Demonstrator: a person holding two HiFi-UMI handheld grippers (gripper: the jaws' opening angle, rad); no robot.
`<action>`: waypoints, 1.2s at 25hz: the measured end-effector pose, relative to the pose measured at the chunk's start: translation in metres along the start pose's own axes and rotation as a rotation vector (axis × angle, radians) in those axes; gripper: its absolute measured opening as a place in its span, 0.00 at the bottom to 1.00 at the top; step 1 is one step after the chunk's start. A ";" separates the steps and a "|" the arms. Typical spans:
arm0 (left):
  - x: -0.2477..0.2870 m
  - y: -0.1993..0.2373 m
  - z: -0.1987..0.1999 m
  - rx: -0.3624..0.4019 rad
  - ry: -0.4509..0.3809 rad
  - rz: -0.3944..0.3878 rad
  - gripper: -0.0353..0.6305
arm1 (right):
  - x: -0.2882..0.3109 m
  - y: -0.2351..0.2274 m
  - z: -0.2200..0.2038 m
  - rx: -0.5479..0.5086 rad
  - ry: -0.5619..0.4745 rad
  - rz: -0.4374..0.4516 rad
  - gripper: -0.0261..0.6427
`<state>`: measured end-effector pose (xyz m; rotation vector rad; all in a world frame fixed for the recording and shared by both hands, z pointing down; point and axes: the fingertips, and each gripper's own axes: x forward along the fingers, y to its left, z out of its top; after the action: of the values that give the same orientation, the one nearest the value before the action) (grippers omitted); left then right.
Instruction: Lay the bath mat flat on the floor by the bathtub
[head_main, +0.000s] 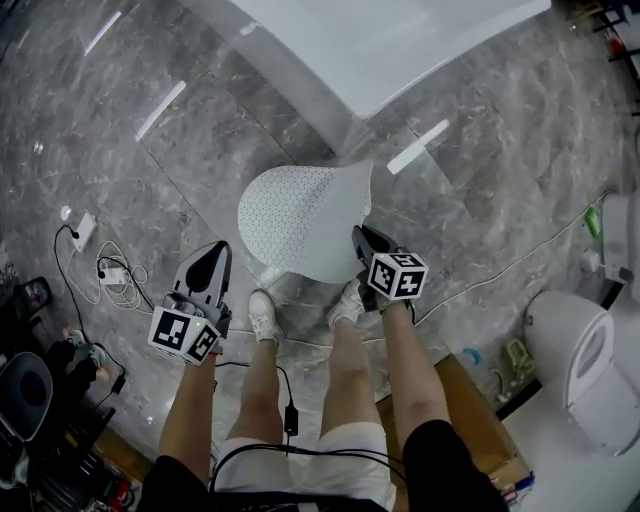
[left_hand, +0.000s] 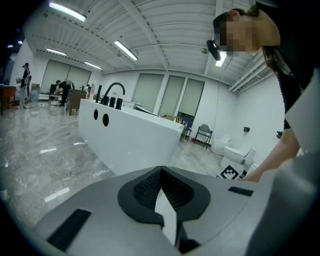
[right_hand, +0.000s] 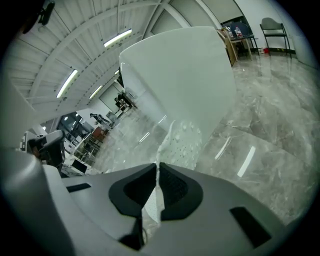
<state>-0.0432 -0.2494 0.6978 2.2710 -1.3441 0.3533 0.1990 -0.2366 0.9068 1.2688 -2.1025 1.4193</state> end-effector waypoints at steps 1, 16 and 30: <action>0.006 -0.003 -0.002 0.000 0.002 0.004 0.07 | -0.001 -0.009 0.002 -0.016 0.007 -0.012 0.09; 0.058 -0.037 -0.026 -0.017 0.029 0.017 0.07 | -0.019 -0.104 0.027 -0.081 0.036 -0.136 0.09; 0.056 -0.038 -0.034 -0.019 0.045 0.048 0.07 | -0.029 -0.176 -0.002 -0.019 0.173 -0.408 0.10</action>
<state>0.0180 -0.2578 0.7416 2.2055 -1.3752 0.4044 0.3554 -0.2417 0.9930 1.4110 -1.6246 1.2722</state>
